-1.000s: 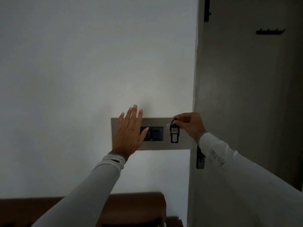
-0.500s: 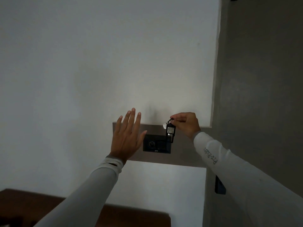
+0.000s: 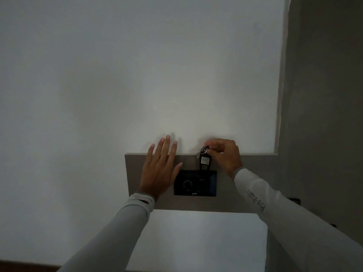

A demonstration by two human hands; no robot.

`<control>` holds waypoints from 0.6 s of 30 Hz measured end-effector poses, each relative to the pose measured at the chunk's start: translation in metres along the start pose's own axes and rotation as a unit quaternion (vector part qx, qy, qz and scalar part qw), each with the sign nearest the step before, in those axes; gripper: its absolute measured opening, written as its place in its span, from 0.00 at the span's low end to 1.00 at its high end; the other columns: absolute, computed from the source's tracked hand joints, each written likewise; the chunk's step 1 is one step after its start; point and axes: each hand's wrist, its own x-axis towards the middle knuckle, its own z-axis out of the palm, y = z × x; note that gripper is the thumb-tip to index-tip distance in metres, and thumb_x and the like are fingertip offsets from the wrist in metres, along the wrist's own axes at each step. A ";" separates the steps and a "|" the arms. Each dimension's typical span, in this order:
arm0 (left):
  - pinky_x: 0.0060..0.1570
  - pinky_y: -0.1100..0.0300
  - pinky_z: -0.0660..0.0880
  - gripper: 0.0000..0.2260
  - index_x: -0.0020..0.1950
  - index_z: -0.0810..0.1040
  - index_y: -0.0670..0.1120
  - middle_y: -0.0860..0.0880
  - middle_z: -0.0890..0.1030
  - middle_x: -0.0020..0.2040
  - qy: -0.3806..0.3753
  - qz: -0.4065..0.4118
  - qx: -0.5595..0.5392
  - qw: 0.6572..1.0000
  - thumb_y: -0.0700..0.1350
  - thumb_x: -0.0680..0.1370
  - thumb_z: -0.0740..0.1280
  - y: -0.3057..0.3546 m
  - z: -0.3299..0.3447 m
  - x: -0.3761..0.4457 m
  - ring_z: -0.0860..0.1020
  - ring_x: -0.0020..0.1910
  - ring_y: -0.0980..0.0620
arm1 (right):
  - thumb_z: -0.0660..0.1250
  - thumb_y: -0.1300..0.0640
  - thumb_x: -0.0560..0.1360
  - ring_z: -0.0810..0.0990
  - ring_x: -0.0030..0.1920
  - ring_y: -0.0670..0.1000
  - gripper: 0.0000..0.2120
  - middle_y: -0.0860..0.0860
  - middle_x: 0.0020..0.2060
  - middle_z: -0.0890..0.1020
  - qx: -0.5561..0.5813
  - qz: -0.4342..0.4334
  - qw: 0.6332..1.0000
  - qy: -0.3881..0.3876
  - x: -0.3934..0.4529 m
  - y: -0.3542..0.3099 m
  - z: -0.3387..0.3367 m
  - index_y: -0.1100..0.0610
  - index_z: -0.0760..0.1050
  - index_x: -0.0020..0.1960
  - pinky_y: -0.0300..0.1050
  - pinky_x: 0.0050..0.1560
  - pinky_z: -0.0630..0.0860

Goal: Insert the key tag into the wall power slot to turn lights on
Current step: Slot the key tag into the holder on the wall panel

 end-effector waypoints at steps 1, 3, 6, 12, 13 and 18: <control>0.76 0.36 0.69 0.29 0.83 0.64 0.40 0.36 0.64 0.83 0.003 -0.003 -0.005 1.000 0.57 0.87 0.54 0.000 0.009 0.002 0.64 0.82 0.36 | 0.73 0.68 0.68 0.82 0.42 0.43 0.11 0.51 0.40 0.85 -0.002 -0.003 1.000 0.000 0.000 0.005 0.002 0.55 0.83 0.46 0.27 0.44 0.76; 0.77 0.36 0.68 0.29 0.83 0.62 0.40 0.36 0.62 0.83 0.007 -0.010 -0.016 1.000 0.56 0.87 0.54 -0.002 0.026 0.007 0.63 0.82 0.37 | 0.73 0.68 0.69 0.83 0.44 0.47 0.10 0.52 0.41 0.85 -0.010 -0.013 1.000 -0.006 0.000 0.015 0.004 0.56 0.83 0.47 0.36 0.49 0.79; 0.77 0.38 0.68 0.29 0.83 0.62 0.40 0.36 0.62 0.83 0.010 -0.015 -0.021 1.000 0.57 0.88 0.51 -0.008 0.051 0.010 0.63 0.82 0.38 | 0.74 0.67 0.69 0.85 0.45 0.47 0.11 0.52 0.42 0.86 -0.013 -0.033 0.999 0.005 0.000 0.025 0.007 0.54 0.84 0.47 0.38 0.51 0.80; 0.80 0.38 0.62 0.29 0.84 0.60 0.40 0.36 0.61 0.84 0.058 -0.011 -0.051 0.997 0.55 0.87 0.50 -0.015 0.087 0.008 0.60 0.84 0.38 | 0.74 0.65 0.69 0.85 0.45 0.44 0.10 0.49 0.42 0.87 -0.011 -0.070 0.997 -0.023 -0.003 0.033 0.023 0.53 0.84 0.47 0.33 0.50 0.80; 0.80 0.39 0.60 0.28 0.84 0.59 0.40 0.36 0.60 0.84 0.063 -0.009 -0.058 0.996 0.54 0.87 0.50 -0.016 0.090 0.007 0.59 0.84 0.38 | 0.74 0.65 0.69 0.85 0.45 0.44 0.10 0.49 0.43 0.87 -0.016 -0.075 0.997 -0.027 -0.005 0.036 0.024 0.54 0.84 0.48 0.33 0.50 0.80; 0.81 0.40 0.59 0.28 0.85 0.58 0.41 0.37 0.59 0.85 0.069 -0.010 -0.064 0.996 0.53 0.87 0.51 -0.015 0.093 0.007 0.57 0.85 0.39 | 0.72 0.63 0.72 0.84 0.47 0.43 0.09 0.50 0.44 0.86 -0.071 -0.117 0.990 -0.023 -0.008 0.040 0.022 0.56 0.83 0.51 0.36 0.53 0.79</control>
